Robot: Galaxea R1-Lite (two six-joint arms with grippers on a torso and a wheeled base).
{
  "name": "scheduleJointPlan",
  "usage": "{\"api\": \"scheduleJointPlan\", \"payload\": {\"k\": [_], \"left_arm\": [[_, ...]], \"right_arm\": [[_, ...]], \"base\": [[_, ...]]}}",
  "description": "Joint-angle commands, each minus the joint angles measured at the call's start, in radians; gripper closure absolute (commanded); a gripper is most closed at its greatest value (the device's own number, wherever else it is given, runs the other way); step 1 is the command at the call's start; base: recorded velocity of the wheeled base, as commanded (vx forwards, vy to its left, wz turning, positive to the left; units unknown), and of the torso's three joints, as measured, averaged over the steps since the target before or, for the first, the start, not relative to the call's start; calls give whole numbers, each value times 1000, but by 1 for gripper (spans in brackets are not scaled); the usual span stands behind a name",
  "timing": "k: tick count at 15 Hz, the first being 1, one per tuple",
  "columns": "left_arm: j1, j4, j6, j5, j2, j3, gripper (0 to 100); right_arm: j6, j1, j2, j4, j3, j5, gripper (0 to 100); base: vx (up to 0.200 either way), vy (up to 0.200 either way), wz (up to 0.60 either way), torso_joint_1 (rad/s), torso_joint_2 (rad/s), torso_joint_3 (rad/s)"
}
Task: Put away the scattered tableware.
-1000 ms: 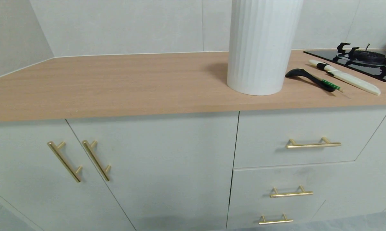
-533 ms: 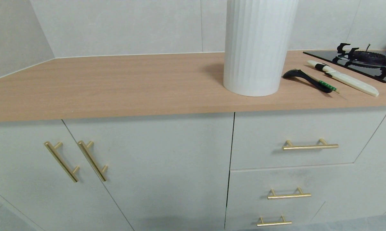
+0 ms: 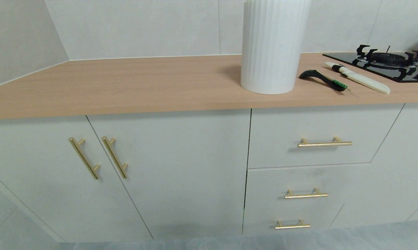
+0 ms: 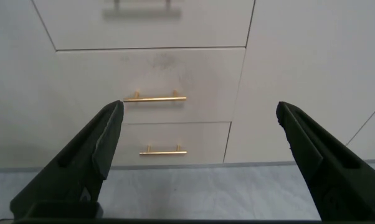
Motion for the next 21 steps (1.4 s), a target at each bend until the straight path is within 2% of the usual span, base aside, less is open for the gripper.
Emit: {"api": "scheduleJointPlan", "payload": {"k": [1,5,7,8,11,14,16,19,21], "left_arm": [[1,-1,0,0,1,0,0],[1,0,0,0,1,0,0],[-1,-1,0,0,1,0,0],[1,0,0,0,1,0,0],[1,-1,0,0,1,0,0],[1,-1,0,0,1,0,0],[1,0,0,0,1,0,0],[1,0,0,0,1,0,0],[1,-1,0,2,1,0,0]], "right_arm": [[13,-4,13,0,0,0,0],[17,-4,4,-3,-9,3,0],[108,30,111,3,-199,27,0],[120,64,229,8,-267,55,0],[92,90,616,4,-296,84,0],[95,108,958,-92,-350,198,0],[92,142,1176,-134,-431,199,0],[77,145,1463,-134,-560,185,0],[57,142,1647,-180,-623,171,0]], "base": [[0,0,0,0,0,0],[0,0,0,0,0,0],[0,0,0,0,0,0],[0,0,0,0,0,0],[0,0,0,0,0,0],[0,0,0,0,0,0],[0,0,0,0,0,0],[0,0,0,0,0,0],[0,0,0,0,0,0]]}}
